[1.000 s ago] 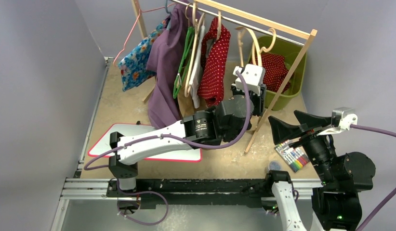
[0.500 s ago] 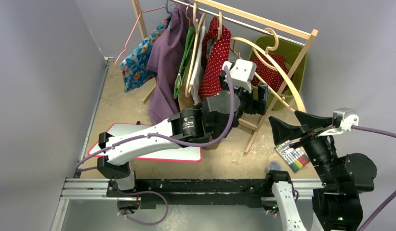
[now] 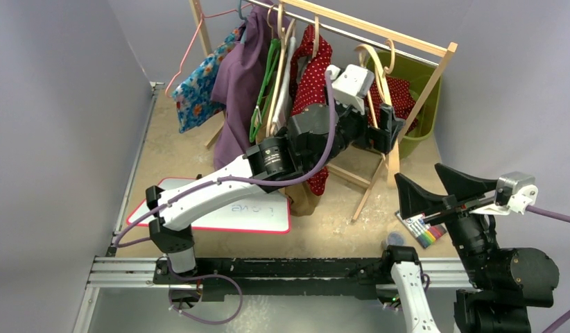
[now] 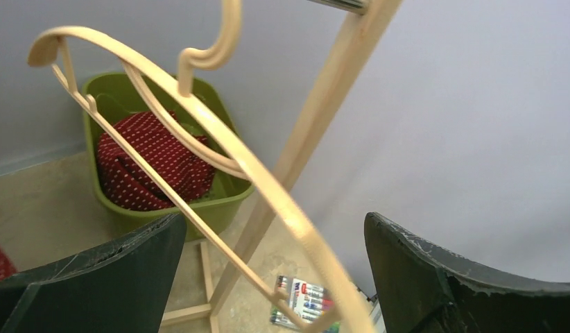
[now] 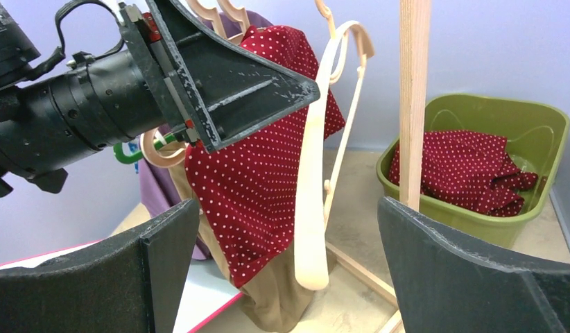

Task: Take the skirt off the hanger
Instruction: Adjust the hanger on the clothesline.

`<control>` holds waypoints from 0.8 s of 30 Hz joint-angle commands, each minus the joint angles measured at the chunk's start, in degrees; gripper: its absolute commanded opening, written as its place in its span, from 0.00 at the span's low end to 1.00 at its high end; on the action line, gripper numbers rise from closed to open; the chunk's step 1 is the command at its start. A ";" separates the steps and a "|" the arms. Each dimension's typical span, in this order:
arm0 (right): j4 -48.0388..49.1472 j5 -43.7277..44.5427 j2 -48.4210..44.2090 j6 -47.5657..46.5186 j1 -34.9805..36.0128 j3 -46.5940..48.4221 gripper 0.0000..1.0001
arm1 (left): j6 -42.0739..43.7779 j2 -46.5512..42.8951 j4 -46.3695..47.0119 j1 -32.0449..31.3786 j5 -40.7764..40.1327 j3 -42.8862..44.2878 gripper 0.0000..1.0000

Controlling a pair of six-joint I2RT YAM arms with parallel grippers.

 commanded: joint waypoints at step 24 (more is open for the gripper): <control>1.92 0.46 -0.83 0.92 0.20 -2.43 0.99 | -0.92 9.22 8.12 0.18 22.10 6.48 0.48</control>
